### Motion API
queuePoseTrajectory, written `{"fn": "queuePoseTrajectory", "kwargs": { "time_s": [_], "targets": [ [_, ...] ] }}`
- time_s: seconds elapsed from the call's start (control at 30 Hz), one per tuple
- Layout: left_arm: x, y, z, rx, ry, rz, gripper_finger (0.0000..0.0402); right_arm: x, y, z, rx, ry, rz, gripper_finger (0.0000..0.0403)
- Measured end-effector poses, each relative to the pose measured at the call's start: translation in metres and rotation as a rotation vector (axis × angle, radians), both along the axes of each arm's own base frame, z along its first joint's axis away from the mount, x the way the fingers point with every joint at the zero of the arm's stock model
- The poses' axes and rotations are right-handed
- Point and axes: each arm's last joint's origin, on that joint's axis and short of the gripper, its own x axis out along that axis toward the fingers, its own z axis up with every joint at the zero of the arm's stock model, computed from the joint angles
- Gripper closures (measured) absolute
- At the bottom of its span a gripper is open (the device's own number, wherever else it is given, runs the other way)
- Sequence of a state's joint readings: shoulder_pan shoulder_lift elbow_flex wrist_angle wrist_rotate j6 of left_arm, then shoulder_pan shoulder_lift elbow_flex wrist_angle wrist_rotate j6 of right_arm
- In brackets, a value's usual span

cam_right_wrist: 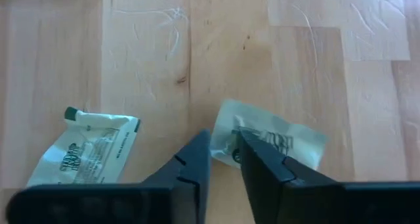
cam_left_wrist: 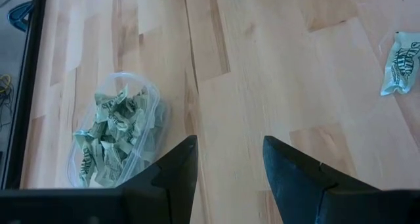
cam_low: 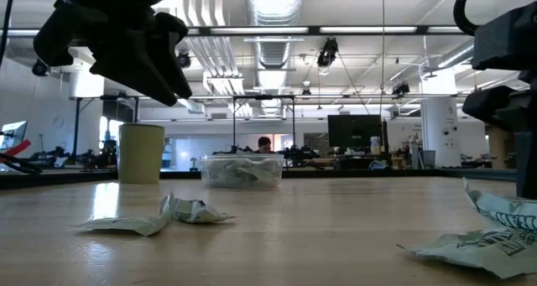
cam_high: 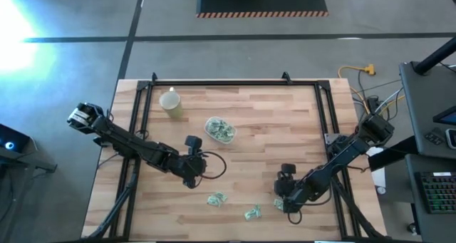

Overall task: Pick and place Stevia / Truvia into bins
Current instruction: Put the stevia packet into the transparent container

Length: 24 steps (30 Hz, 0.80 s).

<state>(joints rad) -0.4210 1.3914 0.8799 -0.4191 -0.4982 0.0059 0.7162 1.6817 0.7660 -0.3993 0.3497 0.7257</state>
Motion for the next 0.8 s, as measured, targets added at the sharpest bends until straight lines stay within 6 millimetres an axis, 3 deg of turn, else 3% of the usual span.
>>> {"fn": "queuePoseTrajectory", "kwargs": {
  "time_s": [0.27,0.57,0.8],
  "targets": [
    [0.0,0.0,0.0,0.0,0.0,0.0,0.0246,-0.001,-0.001,-0.001,-0.023,0.006,0.026,0.0389],
    [0.0,0.0,0.001,-0.001,-0.002,0.0,0.0246,-0.001,0.001,0.003,-0.095,-0.036,0.109,0.0394],
    [0.001,0.0,0.001,-0.002,-0.005,0.0,0.0246,0.014,0.004,0.021,-0.288,-0.146,0.22,0.0395]
  ]
}}
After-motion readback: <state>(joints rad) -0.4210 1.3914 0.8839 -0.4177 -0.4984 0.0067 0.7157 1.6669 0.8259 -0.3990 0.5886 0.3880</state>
